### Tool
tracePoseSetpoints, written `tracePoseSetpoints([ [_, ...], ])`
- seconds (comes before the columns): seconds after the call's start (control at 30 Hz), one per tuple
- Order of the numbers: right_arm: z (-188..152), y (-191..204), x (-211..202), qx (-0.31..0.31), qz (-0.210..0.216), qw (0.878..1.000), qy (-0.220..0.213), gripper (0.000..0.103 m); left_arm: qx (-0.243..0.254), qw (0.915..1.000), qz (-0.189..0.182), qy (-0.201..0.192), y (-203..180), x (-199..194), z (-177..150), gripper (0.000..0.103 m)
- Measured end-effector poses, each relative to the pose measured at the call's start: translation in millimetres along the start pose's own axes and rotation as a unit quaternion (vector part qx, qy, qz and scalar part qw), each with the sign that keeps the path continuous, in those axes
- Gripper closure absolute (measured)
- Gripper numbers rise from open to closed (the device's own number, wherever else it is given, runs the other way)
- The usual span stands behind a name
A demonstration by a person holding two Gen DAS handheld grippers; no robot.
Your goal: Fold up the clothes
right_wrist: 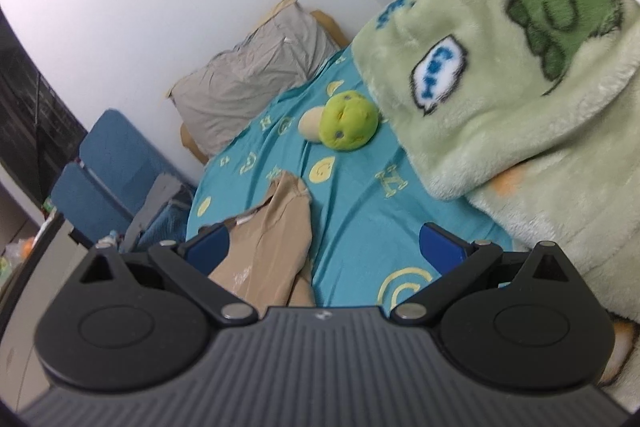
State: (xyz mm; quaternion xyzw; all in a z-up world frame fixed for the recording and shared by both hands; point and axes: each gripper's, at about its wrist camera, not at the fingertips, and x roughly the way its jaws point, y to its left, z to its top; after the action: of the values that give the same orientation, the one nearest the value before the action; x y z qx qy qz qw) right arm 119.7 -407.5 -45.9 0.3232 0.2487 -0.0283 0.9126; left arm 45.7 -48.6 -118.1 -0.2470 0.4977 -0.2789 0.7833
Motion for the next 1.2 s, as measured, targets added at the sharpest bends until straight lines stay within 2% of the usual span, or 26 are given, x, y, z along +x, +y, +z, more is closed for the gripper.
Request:
tracePoseSetpoints([
  [0.13, -5.0, 9.2, 7.5, -0.020, -0.001, 1.000, 0.023, 0.000, -0.017, 0.9980, 0.060, 0.005, 34.5, -22.7, -3.1, 0.098],
  [0.23, -9.3, 18.4, 10.2, -0.039, 0.001, 0.999, 0.031, 0.000, -0.018, 0.9927, 0.114, 0.035, 54.8, -13.1, -5.1, 0.098],
  [0.37, -16.3, 31.9, 12.0, -0.068, -0.007, 0.997, 0.037, 0.000, 0.006, 0.9870, 0.149, 0.059, 55.7, 1.8, -6.3, 0.097],
  [0.4, -18.2, 34.7, 11.9, -0.074, -0.008, 0.996, 0.039, 0.000, 0.011, 0.9865, 0.153, 0.059, 53.8, 1.4, -4.8, 0.090],
  [0.43, -19.5, 37.2, 11.3, -0.079, -0.009, 0.996, 0.039, 0.000, 0.015, 0.9860, 0.155, 0.058, 51.7, 0.5, -3.0, 0.078],
  [0.53, -20.5, 43.1, 6.9, -0.086, -0.005, 0.996, 0.032, 0.000, 0.043, 0.9833, 0.173, 0.038, 42.2, -8.7, 5.1, 0.057],
  [0.57, -20.3, 44.9, 5.5, -0.088, -0.005, 0.996, 0.029, 0.000, 0.066, 0.9800, 0.186, 0.024, 36.0, -10.6, 11.6, 0.053],
  [0.63, -20.7, 48.7, 4.3, -0.091, -0.001, 0.996, 0.024, 0.000, 0.120, 0.9713, 0.206, -0.005, 23.5, -7.9, 29.0, 0.036],
  [0.7, -21.3, 52.0, 5.5, -0.097, -0.003, 0.995, 0.020, 0.000, 0.179, 0.9599, 0.213, -0.032, 11.9, 3.0, 50.7, 0.025],
  [0.77, -21.3, 53.0, 8.3, -0.096, -0.006, 0.995, 0.019, 0.000, 0.238, 0.9442, 0.220, -0.058, 0.3, 13.9, 72.5, 0.023],
  [0.83, -21.7, 51.5, 12.3, -0.091, -0.004, 0.996, 0.025, 0.000, 0.300, 0.9219, 0.236, -0.067, -10.9, 43.6, 95.0, 0.023],
  [0.97, -25.5, 41.4, 25.0, -0.078, -0.015, 0.996, 0.041, 0.000, 0.415, 0.8700, 0.260, -0.059, -25.3, 105.1, 125.8, 0.025],
  [1.03, -25.8, 35.4, 35.4, -0.064, -0.022, 0.996, 0.052, 0.000, 0.458, 0.8458, 0.270, -0.041, -19.9, 136.4, 134.3, 0.030],
  [1.1, -25.7, 34.7, 44.7, -0.054, -0.023, 0.997, 0.058, 0.000, 0.485, 0.8281, 0.282, -0.011, -9.6, 161.4, 141.1, 0.035],
  [1.13, -25.6, 34.3, 49.3, -0.048, -0.023, 0.997, 0.062, 0.000, 0.492, 0.8219, 0.287, 0.001, -5.1, 171.6, 144.8, 0.038],
  [1.17, -25.5, 33.9, 53.9, -0.043, -0.024, 0.997, 0.065, 0.000, 0.496, 0.8206, 0.283, 0.008, -0.8, 176.6, 148.3, 0.038],
  [1.2, -25.5, 33.5, 58.6, -0.038, -0.024, 0.997, 0.068, 0.000, 0.497, 0.8238, 0.272, 0.006, 1.9, 177.7, 152.8, 0.038],
])
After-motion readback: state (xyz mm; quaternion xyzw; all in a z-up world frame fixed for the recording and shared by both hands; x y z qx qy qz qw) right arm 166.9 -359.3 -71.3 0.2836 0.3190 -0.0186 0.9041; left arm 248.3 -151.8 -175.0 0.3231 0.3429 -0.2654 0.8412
